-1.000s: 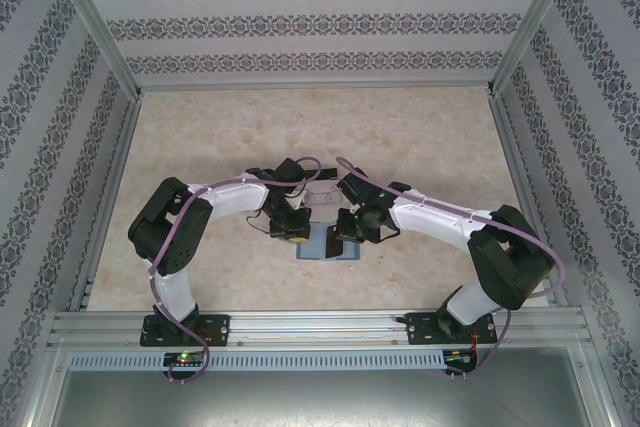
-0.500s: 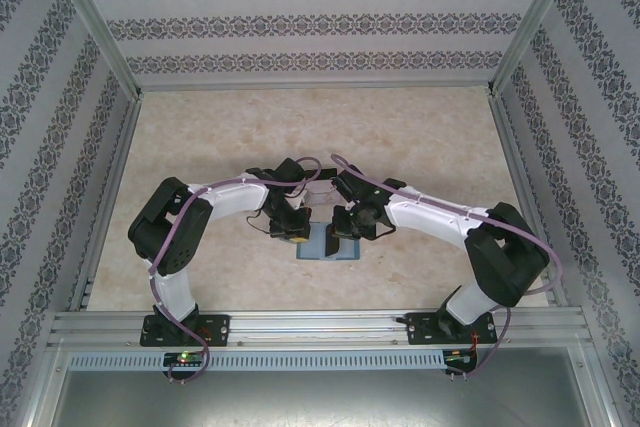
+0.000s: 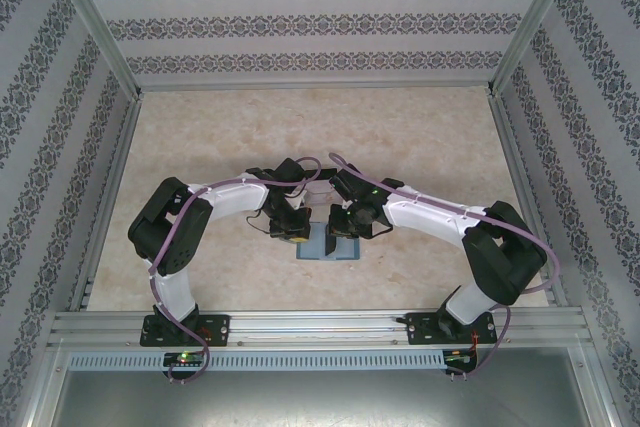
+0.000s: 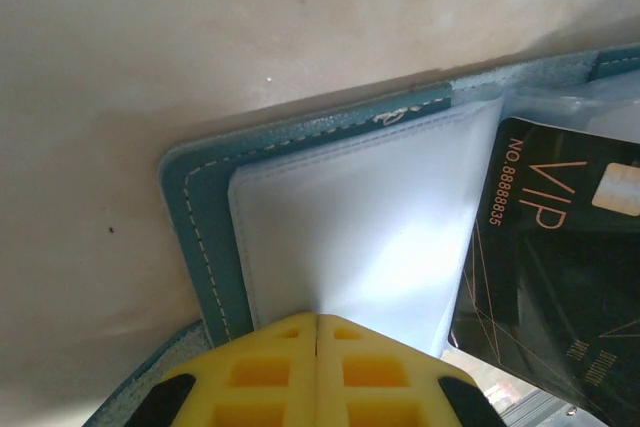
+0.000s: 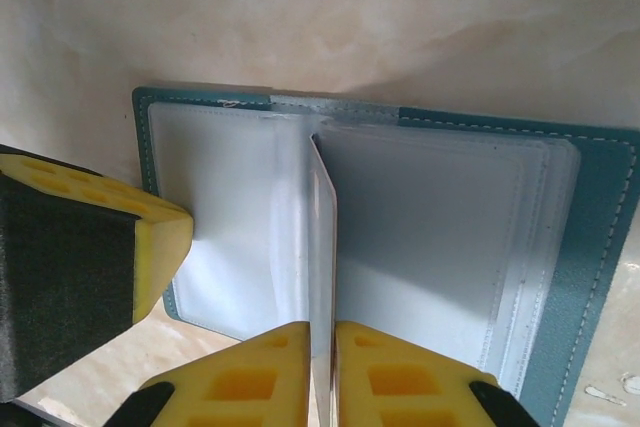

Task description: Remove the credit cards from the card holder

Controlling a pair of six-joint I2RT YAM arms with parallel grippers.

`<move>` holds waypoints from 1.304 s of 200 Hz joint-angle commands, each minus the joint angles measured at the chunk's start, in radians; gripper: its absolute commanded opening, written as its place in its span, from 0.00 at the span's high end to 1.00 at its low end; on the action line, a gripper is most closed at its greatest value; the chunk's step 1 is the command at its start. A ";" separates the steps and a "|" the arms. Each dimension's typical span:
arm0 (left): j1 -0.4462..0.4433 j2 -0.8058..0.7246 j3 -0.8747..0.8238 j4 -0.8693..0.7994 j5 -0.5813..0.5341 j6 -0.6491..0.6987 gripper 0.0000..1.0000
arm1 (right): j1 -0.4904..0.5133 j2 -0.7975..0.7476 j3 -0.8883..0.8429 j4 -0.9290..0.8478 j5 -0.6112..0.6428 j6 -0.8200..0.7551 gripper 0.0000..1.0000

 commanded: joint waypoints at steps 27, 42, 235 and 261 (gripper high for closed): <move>-0.012 -0.003 -0.012 -0.056 -0.036 0.009 1.00 | 0.007 0.020 -0.001 0.015 -0.014 0.011 0.88; -0.012 -0.008 -0.013 -0.055 -0.038 0.007 1.00 | 0.007 0.022 0.001 0.014 -0.016 0.009 0.90; 0.035 -0.171 -0.068 -0.022 -0.114 -0.028 0.98 | -0.095 -0.127 0.101 -0.091 -0.049 -0.846 1.00; 0.060 -0.197 -0.093 -0.019 -0.125 -0.028 0.94 | -0.114 -0.080 0.196 -0.181 -0.025 -1.083 1.00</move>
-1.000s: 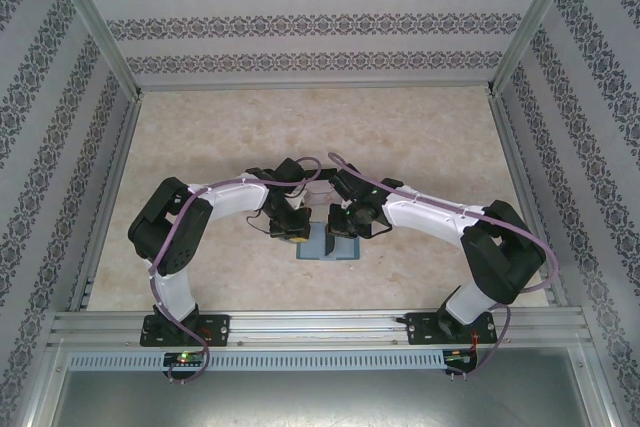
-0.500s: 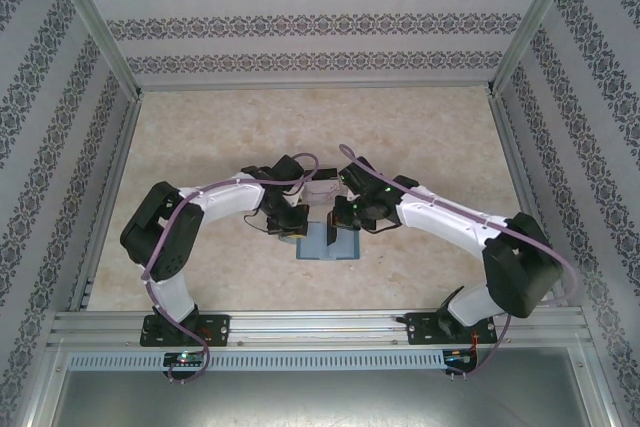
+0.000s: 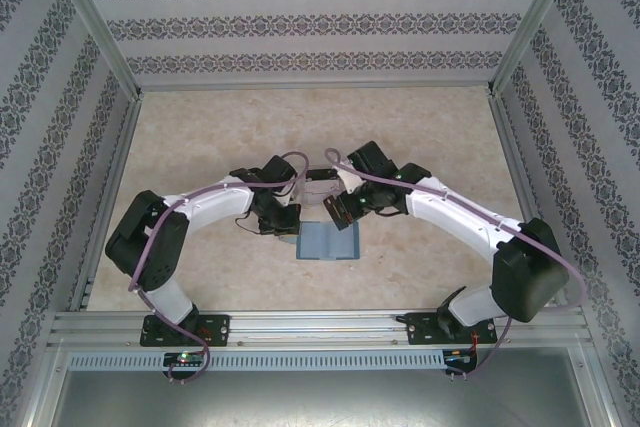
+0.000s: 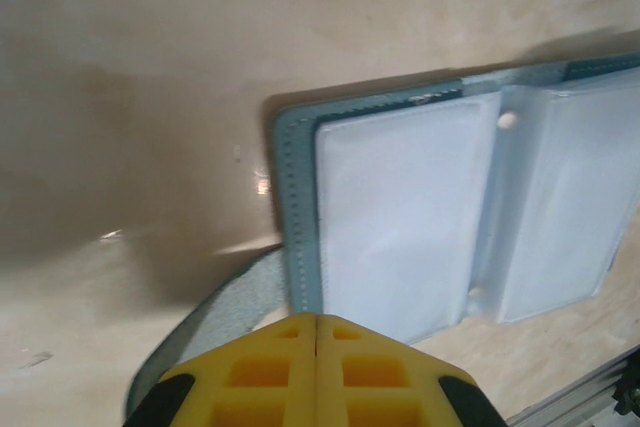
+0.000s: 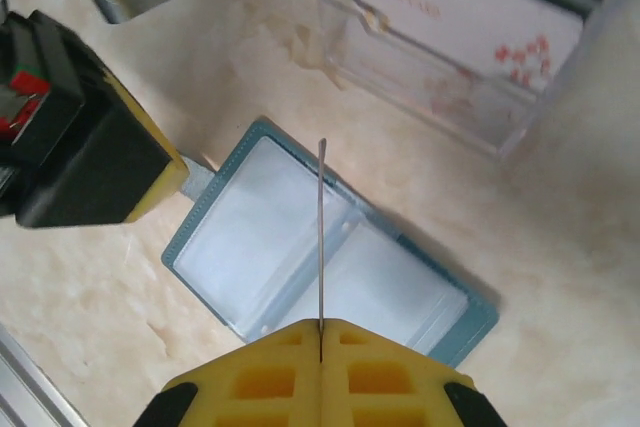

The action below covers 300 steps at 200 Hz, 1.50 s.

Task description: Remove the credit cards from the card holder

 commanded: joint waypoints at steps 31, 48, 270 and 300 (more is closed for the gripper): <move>0.062 -0.086 -0.067 0.024 -0.020 -0.024 0.92 | -0.039 0.093 0.199 -0.177 0.043 -0.549 1.00; 0.076 -0.100 -0.076 0.020 -0.022 -0.021 0.92 | -0.045 0.127 0.262 -0.216 0.061 -0.647 1.00; 0.149 -0.155 -0.149 0.031 -0.012 -0.033 0.92 | -0.054 0.745 1.057 -0.641 0.143 -1.081 1.00; 0.151 -0.152 -0.146 0.032 -0.009 -0.034 0.92 | -0.055 0.787 1.094 -0.678 0.119 -1.096 1.00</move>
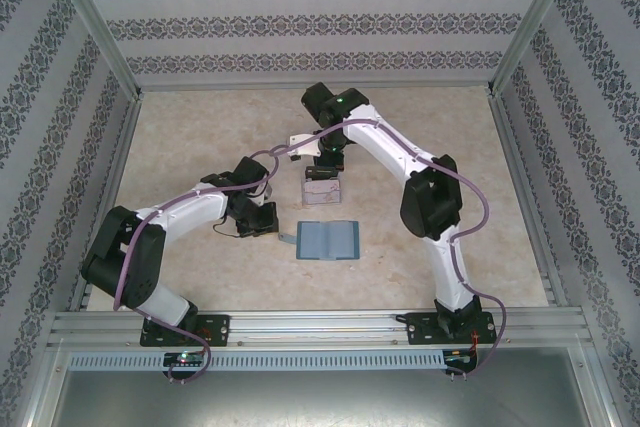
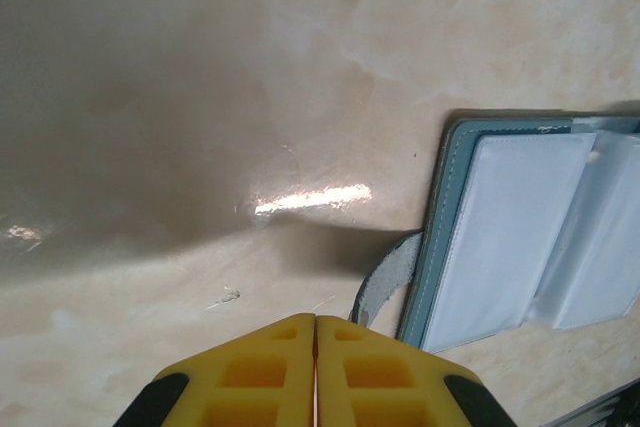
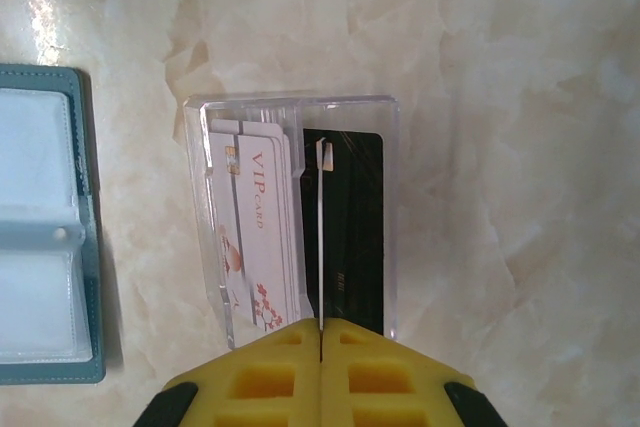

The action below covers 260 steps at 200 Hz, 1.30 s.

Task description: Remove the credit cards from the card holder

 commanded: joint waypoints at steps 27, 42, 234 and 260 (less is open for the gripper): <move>0.018 -0.011 -0.003 0.009 0.002 -0.012 0.92 | -0.007 0.064 0.069 -0.105 -0.036 -0.044 1.00; 0.020 -0.011 -0.005 0.008 0.002 -0.011 0.92 | -0.005 0.078 0.077 -0.117 -0.043 -0.048 1.00; 0.047 0.028 0.047 0.012 -0.139 0.063 0.59 | -0.049 -0.129 -0.222 0.299 0.094 0.153 0.32; 0.065 0.054 0.074 0.025 -0.229 0.108 0.33 | -0.069 -0.244 -0.406 0.447 0.081 0.227 0.02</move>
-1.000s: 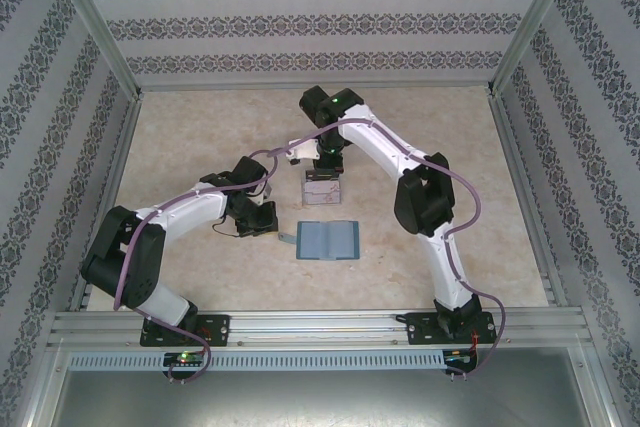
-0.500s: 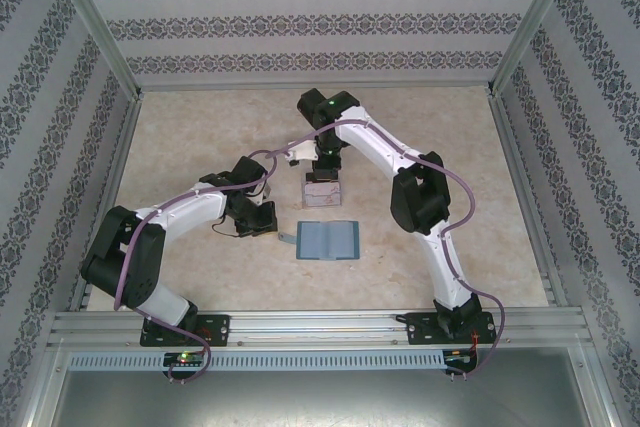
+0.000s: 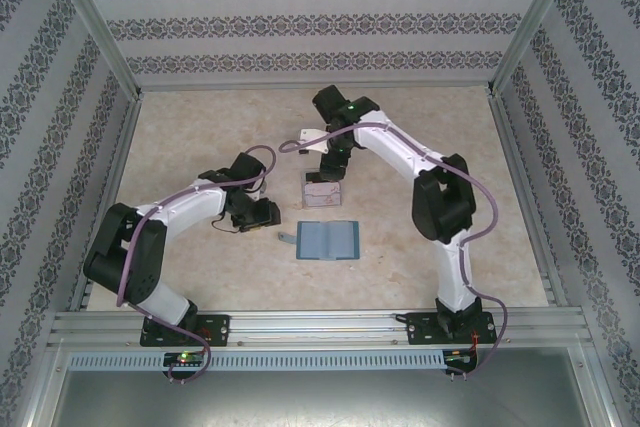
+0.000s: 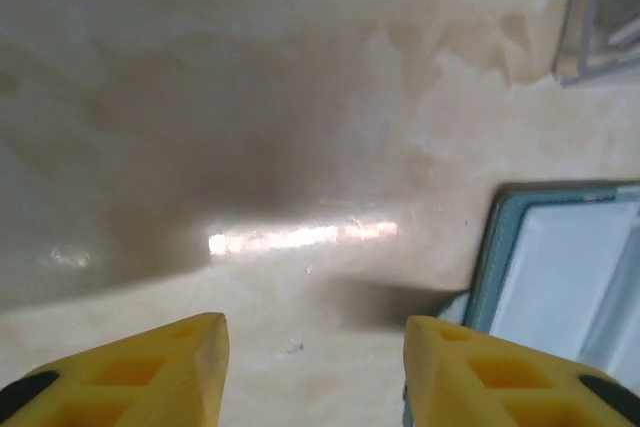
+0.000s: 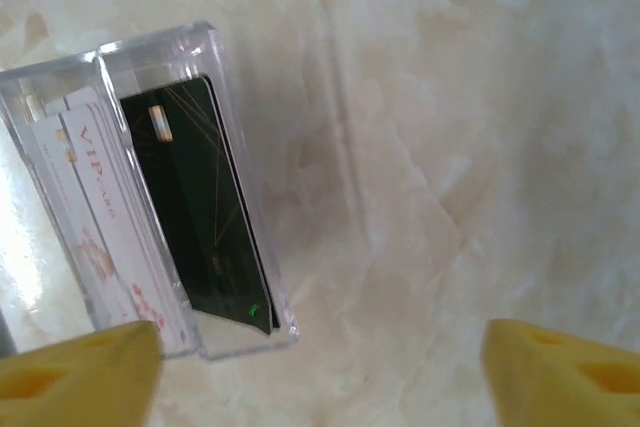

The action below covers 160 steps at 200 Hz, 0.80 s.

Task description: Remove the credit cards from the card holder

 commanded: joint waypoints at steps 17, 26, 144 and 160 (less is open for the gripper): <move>0.048 0.037 0.047 0.047 -0.157 0.091 0.12 | -0.041 -0.174 -0.233 0.238 -0.010 0.153 0.02; 0.064 0.040 0.044 0.061 -0.182 0.106 0.06 | -0.053 -0.208 -0.297 0.283 0.003 0.189 0.02; 0.246 -0.071 -0.057 0.382 -0.686 0.365 0.00 | -0.455 -0.604 -1.162 1.128 0.090 0.793 0.02; 0.268 -0.113 -0.147 0.555 -0.698 0.428 0.00 | -0.486 -0.623 -1.202 1.185 0.114 0.814 0.02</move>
